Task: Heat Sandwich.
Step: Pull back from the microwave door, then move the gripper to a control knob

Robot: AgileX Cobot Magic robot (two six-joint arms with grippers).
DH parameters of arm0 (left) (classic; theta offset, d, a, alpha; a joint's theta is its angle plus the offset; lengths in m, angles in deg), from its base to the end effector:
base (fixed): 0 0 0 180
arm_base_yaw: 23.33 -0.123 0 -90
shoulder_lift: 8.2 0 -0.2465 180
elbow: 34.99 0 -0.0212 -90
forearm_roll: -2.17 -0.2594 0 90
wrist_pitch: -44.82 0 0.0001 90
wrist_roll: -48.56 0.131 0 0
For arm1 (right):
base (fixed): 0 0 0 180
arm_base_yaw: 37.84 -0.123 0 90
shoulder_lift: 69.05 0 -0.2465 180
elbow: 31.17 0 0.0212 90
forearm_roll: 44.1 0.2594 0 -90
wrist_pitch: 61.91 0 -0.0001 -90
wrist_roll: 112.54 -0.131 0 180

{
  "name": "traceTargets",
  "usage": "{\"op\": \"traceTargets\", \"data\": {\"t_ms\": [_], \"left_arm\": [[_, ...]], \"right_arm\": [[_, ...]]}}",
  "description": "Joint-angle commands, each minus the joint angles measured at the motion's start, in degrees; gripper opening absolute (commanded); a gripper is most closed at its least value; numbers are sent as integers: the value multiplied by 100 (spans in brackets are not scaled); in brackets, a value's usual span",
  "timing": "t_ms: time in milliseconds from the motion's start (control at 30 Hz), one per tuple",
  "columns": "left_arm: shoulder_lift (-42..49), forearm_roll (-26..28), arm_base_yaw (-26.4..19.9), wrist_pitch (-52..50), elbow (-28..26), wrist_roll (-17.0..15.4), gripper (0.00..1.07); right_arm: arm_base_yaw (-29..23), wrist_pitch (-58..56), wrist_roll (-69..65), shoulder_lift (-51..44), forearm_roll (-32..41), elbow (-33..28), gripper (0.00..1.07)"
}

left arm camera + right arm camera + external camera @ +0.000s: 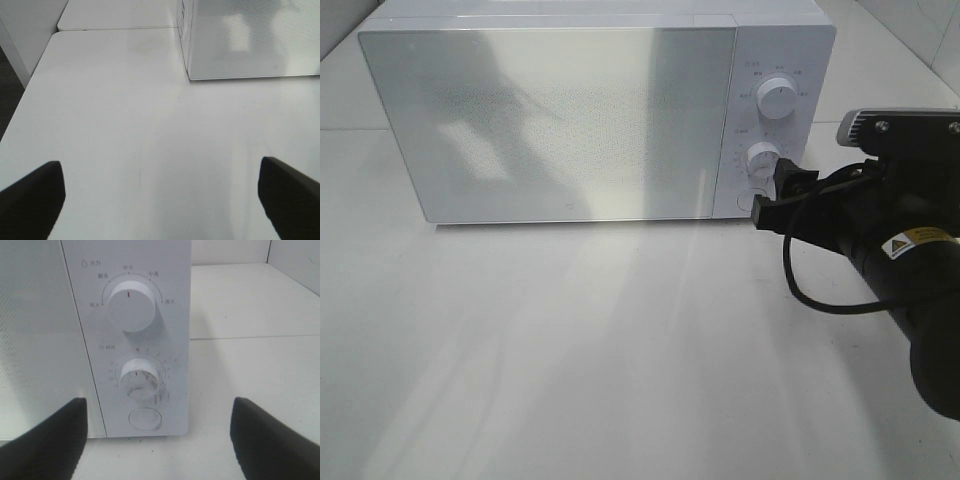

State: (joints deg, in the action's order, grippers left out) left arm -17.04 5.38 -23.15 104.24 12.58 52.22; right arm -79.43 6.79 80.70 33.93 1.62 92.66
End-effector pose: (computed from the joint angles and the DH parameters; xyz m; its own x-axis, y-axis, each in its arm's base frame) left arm 0.0785 -0.0066 0.2650 -0.4332 0.0367 -0.9006 0.0619 0.9980 0.0109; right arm 0.2555 0.1100 0.1141 -0.1076 0.0292 -0.9938 0.0126 0.9995 0.0280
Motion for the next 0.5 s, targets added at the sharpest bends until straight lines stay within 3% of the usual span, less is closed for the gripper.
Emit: {"op": "traceTargets", "data": {"t_ms": [33, 500], "left_arm": [[160, 46, -17, -46, 17, -6, 101], [160, 46, -17, -46, 17, -6, 101]], "right_arm": [[-126, 309, 34, 86, 172, -11, 76], [-126, 298, 17, 92, 166, 0, 76]]}}
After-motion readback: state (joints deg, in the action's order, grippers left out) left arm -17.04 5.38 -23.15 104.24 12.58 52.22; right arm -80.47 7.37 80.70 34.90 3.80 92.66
